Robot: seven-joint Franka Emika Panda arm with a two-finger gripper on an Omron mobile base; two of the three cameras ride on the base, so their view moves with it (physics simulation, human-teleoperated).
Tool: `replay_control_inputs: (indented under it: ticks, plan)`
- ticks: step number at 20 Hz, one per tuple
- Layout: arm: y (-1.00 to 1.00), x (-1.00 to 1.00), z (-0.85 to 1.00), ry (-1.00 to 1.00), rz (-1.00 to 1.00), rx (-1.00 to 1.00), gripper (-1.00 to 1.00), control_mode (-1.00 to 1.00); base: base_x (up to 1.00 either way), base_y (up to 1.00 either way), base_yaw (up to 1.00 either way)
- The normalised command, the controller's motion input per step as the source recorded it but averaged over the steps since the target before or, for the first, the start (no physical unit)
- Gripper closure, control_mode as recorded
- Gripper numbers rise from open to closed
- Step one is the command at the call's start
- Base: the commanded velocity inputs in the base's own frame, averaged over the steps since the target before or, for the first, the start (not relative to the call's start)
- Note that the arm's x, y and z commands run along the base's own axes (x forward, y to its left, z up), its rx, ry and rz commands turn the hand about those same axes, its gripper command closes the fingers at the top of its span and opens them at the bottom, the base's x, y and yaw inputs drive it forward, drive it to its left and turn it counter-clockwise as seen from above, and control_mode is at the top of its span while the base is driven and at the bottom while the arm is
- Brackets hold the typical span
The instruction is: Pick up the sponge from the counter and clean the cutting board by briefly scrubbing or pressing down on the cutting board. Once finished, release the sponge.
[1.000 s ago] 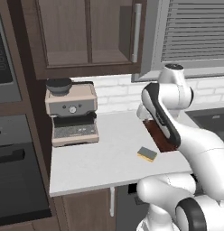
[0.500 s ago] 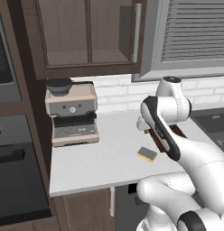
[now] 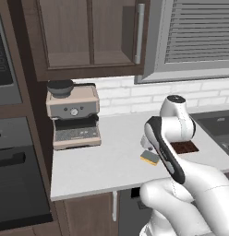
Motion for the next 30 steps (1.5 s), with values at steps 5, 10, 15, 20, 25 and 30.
replay_control_inputs:
  ticks: [5,10,15,20,25,30]
  plan:
    - [0.00,0.00,-0.06,0.00,0.00,0.00,-1.00,-1.00,0.00,0.00,0.00]
    - [-0.07,-0.02,-0.38,-0.01,0.07,-0.02,-1.00,-1.00,0.00,0.00,0.00]
    - [0.00,0.18,-0.45,0.00,0.27,-0.20,-1.00,-1.00,0.00,0.00,0.00]
    - [-0.04,0.20,-0.10,0.00,0.11,-0.09,-1.00,-1.00,0.00,0.00,0.00]
    - [-0.37,0.64,0.00,0.00,0.23,0.00,-1.00,-1.00,0.00,0.00,0.00]
    - [-0.20,0.33,0.00,0.01,0.01,0.00,-1.00,-1.00,0.00,0.00,0.00]
